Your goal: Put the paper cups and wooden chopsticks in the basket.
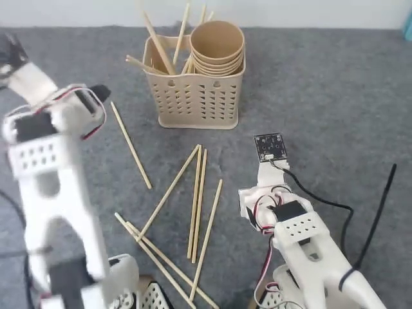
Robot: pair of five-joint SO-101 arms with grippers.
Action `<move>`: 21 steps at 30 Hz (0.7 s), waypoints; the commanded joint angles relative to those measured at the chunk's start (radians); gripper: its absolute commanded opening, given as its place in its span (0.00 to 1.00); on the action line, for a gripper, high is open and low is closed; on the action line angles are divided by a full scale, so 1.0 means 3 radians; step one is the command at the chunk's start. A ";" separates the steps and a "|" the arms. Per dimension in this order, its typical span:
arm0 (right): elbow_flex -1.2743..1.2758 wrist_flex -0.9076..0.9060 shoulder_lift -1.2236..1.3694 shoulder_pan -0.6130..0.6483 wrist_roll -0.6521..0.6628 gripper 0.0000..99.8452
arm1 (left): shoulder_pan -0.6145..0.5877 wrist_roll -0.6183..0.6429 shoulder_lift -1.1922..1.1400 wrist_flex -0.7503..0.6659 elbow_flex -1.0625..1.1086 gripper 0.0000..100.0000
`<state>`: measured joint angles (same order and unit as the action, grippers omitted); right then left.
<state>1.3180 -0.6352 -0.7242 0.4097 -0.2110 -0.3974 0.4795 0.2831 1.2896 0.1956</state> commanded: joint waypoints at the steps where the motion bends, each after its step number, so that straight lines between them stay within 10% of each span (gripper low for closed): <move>1: -0.0015 0.0054 -0.0084 -0.0043 0.0061 0.01 | 0.0026 0.0276 -0.0875 -0.0148 -0.0069 0.30; 16: -0.0015 0.0043 -0.0095 -0.0043 0.0077 0.01 | 0.0077 0.0435 -0.3728 0.0148 -0.2596 0.30; 21: -0.0015 0.0043 -0.0105 -0.0043 0.0077 0.01 | 0.0077 0.0435 -0.4414 0.0675 -0.3562 0.15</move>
<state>1.3180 -0.6352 -0.7242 0.4097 -0.2110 -0.3867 0.6053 -0.9168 1.4047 -0.6345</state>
